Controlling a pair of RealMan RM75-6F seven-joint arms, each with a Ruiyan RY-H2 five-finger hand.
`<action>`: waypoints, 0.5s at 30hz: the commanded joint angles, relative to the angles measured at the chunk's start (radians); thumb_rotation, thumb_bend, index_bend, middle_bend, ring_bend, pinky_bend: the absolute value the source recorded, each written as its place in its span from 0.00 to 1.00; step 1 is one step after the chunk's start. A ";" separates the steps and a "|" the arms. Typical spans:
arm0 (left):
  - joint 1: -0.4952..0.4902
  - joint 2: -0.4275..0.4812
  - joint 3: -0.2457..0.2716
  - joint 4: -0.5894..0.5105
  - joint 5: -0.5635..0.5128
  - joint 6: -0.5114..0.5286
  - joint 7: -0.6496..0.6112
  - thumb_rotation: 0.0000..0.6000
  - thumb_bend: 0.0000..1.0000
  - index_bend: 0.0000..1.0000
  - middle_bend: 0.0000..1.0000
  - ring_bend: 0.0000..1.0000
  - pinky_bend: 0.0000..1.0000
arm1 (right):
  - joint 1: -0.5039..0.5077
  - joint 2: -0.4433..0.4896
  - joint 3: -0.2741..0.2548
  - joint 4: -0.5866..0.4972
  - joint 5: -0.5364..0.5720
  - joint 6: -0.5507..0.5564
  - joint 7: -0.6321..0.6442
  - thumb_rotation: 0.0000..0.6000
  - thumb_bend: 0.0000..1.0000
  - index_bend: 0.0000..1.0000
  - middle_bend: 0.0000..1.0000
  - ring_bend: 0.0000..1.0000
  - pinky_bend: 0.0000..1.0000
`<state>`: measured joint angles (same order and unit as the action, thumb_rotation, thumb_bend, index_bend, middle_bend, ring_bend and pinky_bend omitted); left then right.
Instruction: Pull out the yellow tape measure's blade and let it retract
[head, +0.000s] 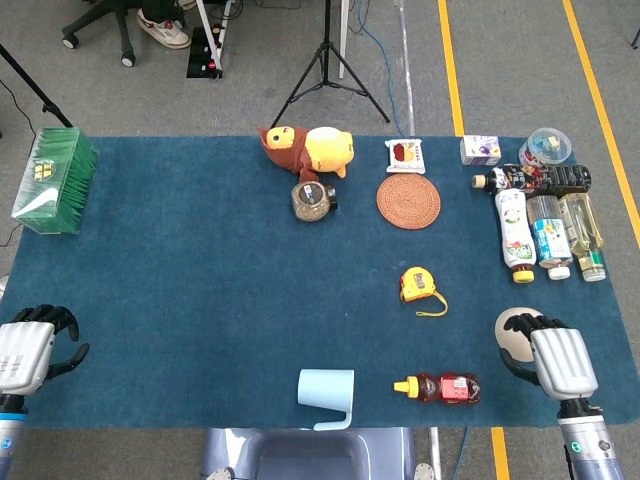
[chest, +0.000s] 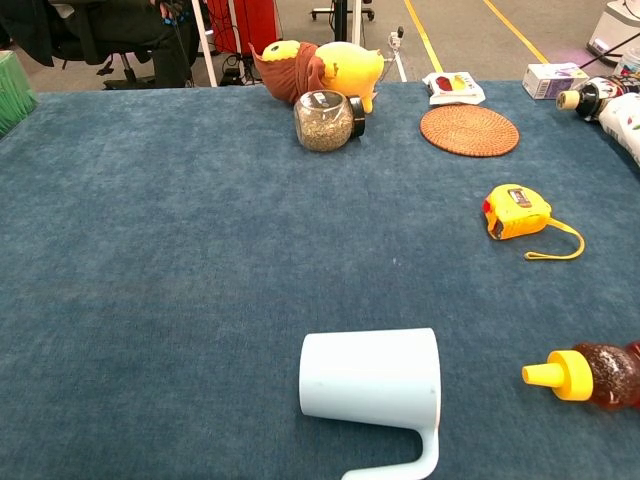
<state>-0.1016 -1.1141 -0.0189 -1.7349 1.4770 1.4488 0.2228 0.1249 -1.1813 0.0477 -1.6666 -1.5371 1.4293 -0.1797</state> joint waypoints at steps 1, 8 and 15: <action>0.000 0.002 -0.001 0.000 -0.003 0.000 0.000 1.00 0.25 0.59 0.46 0.33 0.33 | 0.015 -0.007 0.005 -0.004 -0.003 -0.017 -0.001 0.86 0.34 0.40 0.45 0.46 0.49; -0.005 0.007 -0.004 0.001 -0.009 -0.009 0.000 1.00 0.25 0.60 0.46 0.33 0.33 | 0.078 -0.028 0.028 -0.014 -0.005 -0.087 0.009 0.86 0.34 0.38 0.45 0.45 0.49; -0.015 0.009 -0.008 -0.006 -0.022 -0.028 0.014 1.00 0.25 0.60 0.46 0.33 0.33 | 0.152 -0.051 0.058 -0.024 0.014 -0.173 0.005 0.86 0.34 0.35 0.43 0.45 0.49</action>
<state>-0.1166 -1.1053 -0.0269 -1.7408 1.4550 1.4215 0.2363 0.2684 -1.2264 0.0998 -1.6875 -1.5268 1.2661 -0.1740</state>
